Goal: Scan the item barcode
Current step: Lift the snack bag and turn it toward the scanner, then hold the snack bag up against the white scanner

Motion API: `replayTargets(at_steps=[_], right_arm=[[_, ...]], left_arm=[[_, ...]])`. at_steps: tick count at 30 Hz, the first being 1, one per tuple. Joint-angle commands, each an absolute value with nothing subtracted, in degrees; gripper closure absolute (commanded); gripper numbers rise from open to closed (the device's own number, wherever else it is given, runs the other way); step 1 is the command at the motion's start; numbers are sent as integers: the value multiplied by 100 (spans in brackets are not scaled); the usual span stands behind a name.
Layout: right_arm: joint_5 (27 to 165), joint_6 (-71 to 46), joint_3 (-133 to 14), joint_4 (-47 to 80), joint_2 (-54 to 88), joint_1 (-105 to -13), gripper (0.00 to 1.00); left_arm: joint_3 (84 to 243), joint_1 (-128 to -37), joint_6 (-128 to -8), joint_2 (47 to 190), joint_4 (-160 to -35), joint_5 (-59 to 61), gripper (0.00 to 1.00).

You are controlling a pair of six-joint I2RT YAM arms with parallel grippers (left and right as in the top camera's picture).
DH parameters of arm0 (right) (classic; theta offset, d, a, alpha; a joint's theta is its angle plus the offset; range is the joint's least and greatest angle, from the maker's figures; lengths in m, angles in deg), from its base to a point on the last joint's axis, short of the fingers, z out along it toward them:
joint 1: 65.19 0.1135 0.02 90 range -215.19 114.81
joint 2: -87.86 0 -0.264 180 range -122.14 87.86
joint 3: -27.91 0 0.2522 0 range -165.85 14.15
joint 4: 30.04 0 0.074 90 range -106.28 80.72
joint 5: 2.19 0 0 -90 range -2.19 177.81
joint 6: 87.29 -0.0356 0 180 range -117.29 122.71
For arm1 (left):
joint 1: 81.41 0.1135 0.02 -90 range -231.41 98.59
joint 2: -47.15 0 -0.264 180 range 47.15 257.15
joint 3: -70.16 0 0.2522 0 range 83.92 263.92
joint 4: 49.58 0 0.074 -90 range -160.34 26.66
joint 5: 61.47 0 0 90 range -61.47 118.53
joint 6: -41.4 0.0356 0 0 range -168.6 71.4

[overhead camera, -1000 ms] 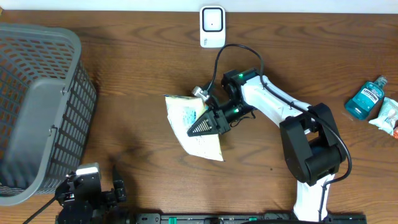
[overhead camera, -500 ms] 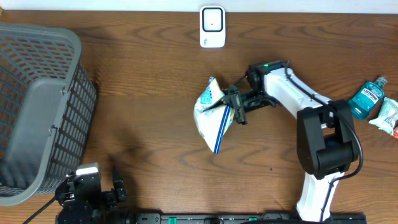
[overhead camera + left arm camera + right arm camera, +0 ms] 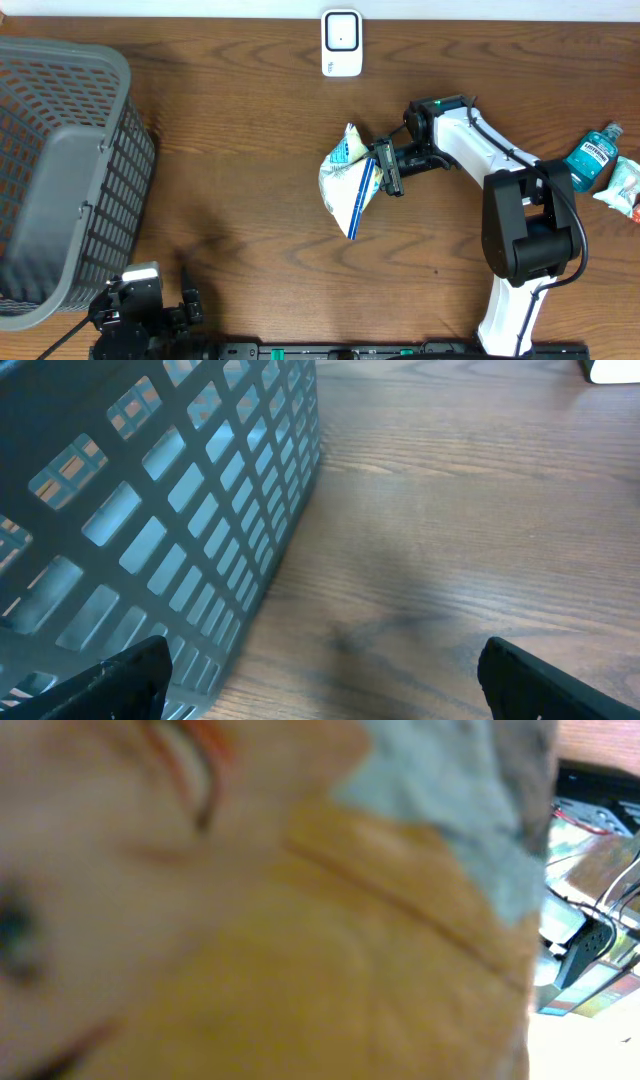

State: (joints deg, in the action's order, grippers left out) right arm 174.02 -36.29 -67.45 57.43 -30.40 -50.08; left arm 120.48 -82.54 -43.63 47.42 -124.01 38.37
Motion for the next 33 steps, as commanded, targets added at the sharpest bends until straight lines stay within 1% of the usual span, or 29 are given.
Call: replayTargets(at_steps=[1,3,5,6,7,11,15,20,23,26,30,33], right_arm=[[17732,-3275,-6743,6045,-3016,-5167,99],[17732,-2707,-6743,6534,-3009,-5285,99],[17730,-1918,-6743,7343,-3009,-5425,99],[17723,-1339,-6743,7876,-3009,-5506,99],[17728,-716,-6714,8128,-2976,-5629,99],[17074,-602,-6710,8125,-2806,-5985,99],[16786,-510,-6714,8077,-2762,-6085,99],[16676,211,-6883,7140,-2762,-6050,99],[15885,-40,-7230,6639,-2762,-5985,99],[13951,-1369,-7818,6305,-2751,-5834,99],[11619,-3000,-8564,6042,-2751,-5362,99],[11053,-3415,-8754,5183,-2751,-5028,99]], left_arm=[[12072,-8238,-4284,4737,-12398,3910,2],[12072,-8238,-4284,4737,-12398,3912,2],[12072,-8238,-4284,4737,-12398,3910,2],[12072,-8238,-4284,4737,-12398,3912,2],[12072,-8238,-4284,4737,-12398,3910,2],[12072,-8238,-4284,4737,-12398,3912,2],[12072,-8238,-4284,4737,-12398,3912,2],[12072,-8238,-4284,4737,-12398,3912,2],[12072,-8238,-4284,4737,-12398,3912,2],[12072,-8238,-4284,4737,-12398,3912,2],[12072,-8238,-4284,4737,-12398,3912,2],[12072,-8238,-4282,4737,-12398,3912,2]])
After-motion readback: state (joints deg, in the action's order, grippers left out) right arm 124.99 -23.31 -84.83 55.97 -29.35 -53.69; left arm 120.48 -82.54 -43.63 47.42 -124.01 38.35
